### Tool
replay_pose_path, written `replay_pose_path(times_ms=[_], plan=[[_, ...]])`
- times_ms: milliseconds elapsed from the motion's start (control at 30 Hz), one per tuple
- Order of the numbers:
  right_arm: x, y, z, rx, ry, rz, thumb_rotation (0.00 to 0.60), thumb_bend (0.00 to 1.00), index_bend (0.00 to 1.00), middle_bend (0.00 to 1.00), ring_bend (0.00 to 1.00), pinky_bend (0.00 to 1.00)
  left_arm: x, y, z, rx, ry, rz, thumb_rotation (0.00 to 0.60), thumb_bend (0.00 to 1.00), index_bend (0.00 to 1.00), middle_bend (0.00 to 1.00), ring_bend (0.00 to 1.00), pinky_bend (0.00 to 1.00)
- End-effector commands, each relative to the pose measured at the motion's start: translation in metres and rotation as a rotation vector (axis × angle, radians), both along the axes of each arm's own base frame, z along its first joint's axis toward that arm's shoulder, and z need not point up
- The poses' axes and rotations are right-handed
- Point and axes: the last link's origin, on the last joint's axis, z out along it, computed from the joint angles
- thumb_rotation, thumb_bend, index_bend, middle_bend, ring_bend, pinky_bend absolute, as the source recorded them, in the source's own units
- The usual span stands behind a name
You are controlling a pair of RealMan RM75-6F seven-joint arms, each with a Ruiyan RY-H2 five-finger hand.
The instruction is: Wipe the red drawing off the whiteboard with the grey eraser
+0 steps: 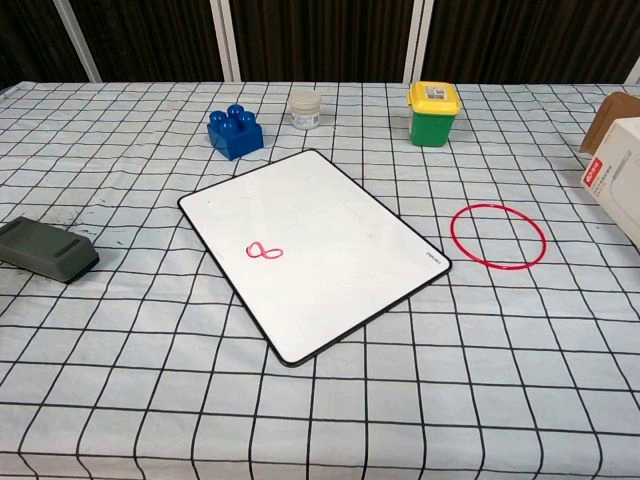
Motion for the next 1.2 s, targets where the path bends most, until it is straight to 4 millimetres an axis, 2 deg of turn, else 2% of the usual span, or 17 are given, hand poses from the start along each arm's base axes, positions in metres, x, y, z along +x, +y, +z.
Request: replay_pose_path(times_ms=[33,967,1200], plan=[[0.0000,-0.0001,-0.0001,0.000,0.000,0.000,0.600,0.03,0.08,0.07,0.19,0.21,0.0000,0.0000,0.0000,0.000,0.000,0.000,0.600,0.16,0.00,0.03,0.00,0.01],[0.0006,-0.0002,-0.0001,-0.006,0.000,0.006,0.600,0.03,0.08,0.07,0.19,0.21,0.0009,0.0009,-0.0015,-0.003,0.000,-0.007,0.600,0.16,0.00,0.03,0.00,0.01],[-0.0002,0.0008,0.0002,-0.008,-0.007,-0.001,0.600,0.03,0.08,0.07,0.19,0.21,0.0066,0.0077,-0.0077,-0.041,0.009,-0.041,0.600,0.15,0.00,0.03,0.00,0.01]])
